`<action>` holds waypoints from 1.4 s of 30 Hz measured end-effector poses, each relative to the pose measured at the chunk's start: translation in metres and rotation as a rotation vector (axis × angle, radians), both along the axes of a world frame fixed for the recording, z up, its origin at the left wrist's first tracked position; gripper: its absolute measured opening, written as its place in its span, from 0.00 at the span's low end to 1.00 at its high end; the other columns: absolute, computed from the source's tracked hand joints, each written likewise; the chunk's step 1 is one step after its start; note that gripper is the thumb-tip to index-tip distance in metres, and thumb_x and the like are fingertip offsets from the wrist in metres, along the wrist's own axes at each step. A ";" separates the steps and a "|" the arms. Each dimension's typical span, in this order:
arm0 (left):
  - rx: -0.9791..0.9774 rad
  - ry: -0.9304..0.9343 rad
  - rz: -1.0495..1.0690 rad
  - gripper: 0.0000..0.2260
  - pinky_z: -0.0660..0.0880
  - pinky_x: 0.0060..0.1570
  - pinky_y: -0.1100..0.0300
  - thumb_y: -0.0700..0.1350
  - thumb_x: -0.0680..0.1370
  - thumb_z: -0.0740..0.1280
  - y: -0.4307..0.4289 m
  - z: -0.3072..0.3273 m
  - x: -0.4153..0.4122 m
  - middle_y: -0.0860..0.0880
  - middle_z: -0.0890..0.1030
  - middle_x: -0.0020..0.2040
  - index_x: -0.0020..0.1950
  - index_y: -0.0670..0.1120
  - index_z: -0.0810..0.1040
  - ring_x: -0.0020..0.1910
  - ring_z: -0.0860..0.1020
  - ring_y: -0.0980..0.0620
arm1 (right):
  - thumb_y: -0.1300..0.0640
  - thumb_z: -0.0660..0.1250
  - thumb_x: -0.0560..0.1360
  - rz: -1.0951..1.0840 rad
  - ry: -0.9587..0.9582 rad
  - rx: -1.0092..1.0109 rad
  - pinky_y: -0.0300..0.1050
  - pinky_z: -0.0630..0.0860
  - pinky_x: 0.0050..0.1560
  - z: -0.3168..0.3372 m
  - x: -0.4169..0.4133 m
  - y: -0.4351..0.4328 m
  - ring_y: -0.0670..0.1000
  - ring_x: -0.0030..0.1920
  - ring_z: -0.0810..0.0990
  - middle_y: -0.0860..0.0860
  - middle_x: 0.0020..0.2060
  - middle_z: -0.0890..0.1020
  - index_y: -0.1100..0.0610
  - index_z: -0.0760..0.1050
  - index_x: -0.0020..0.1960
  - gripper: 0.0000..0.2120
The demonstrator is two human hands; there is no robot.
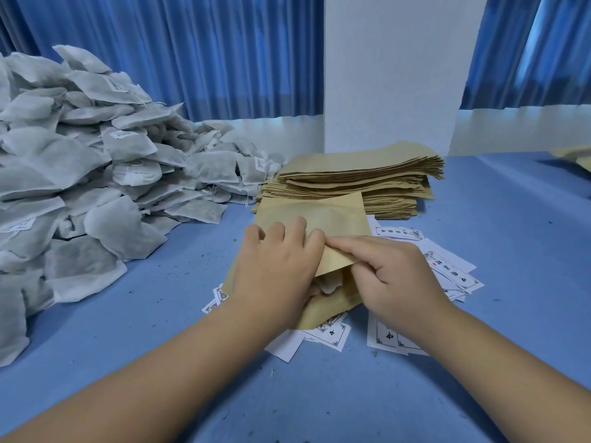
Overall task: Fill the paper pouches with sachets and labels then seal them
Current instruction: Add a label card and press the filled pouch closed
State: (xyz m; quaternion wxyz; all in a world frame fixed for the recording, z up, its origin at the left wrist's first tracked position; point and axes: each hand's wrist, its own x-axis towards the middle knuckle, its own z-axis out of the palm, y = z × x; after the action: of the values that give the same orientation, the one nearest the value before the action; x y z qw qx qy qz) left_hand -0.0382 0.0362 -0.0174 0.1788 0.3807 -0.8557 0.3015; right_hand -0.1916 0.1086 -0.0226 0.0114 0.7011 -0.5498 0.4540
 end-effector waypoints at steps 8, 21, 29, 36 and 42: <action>-0.217 0.071 -0.117 0.09 0.64 0.31 0.56 0.32 0.64 0.57 -0.016 -0.010 0.002 0.47 0.71 0.32 0.34 0.45 0.70 0.28 0.68 0.46 | 0.65 0.57 0.73 0.024 0.166 0.154 0.49 0.77 0.46 -0.003 0.002 0.002 0.50 0.47 0.79 0.44 0.48 0.84 0.45 0.76 0.65 0.26; 0.164 0.006 -0.349 0.14 0.73 0.23 0.62 0.35 0.59 0.78 -0.019 -0.029 0.040 0.54 0.83 0.40 0.42 0.46 0.85 0.33 0.79 0.48 | 0.48 0.60 0.80 0.109 0.518 0.418 0.48 0.72 0.61 -0.016 -0.018 0.008 0.41 0.65 0.70 0.36 0.65 0.74 0.40 0.71 0.67 0.17; 0.359 -0.041 -0.431 0.16 0.74 0.31 0.60 0.51 0.76 0.62 -0.016 -0.017 0.056 0.52 0.79 0.45 0.60 0.53 0.82 0.40 0.77 0.51 | 0.48 0.57 0.81 0.178 0.571 0.419 0.40 0.64 0.63 -0.018 -0.018 0.006 0.46 0.62 0.67 0.41 0.64 0.71 0.44 0.71 0.69 0.18; 0.391 -0.147 -0.398 0.24 0.75 0.43 0.53 0.63 0.79 0.48 -0.014 -0.017 0.056 0.50 0.75 0.50 0.66 0.59 0.76 0.44 0.73 0.50 | 0.43 0.56 0.80 0.134 0.580 0.415 0.40 0.69 0.55 -0.016 -0.015 0.011 0.44 0.53 0.69 0.44 0.53 0.73 0.47 0.77 0.63 0.18; 0.397 -0.149 -0.411 0.26 0.71 0.39 0.57 0.61 0.80 0.46 -0.009 -0.011 0.046 0.53 0.74 0.47 0.55 0.55 0.82 0.41 0.73 0.52 | 0.54 0.60 0.76 0.049 0.673 0.233 0.50 0.75 0.33 -0.012 -0.006 0.013 0.55 0.32 0.74 0.52 0.31 0.75 0.58 0.78 0.36 0.14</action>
State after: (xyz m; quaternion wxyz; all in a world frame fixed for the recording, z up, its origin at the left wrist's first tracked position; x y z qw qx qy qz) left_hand 0.0077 0.0276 -0.0280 0.0950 0.2036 -0.9679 0.1127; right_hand -0.1981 0.1219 -0.0343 0.1009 0.8208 -0.5465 0.1322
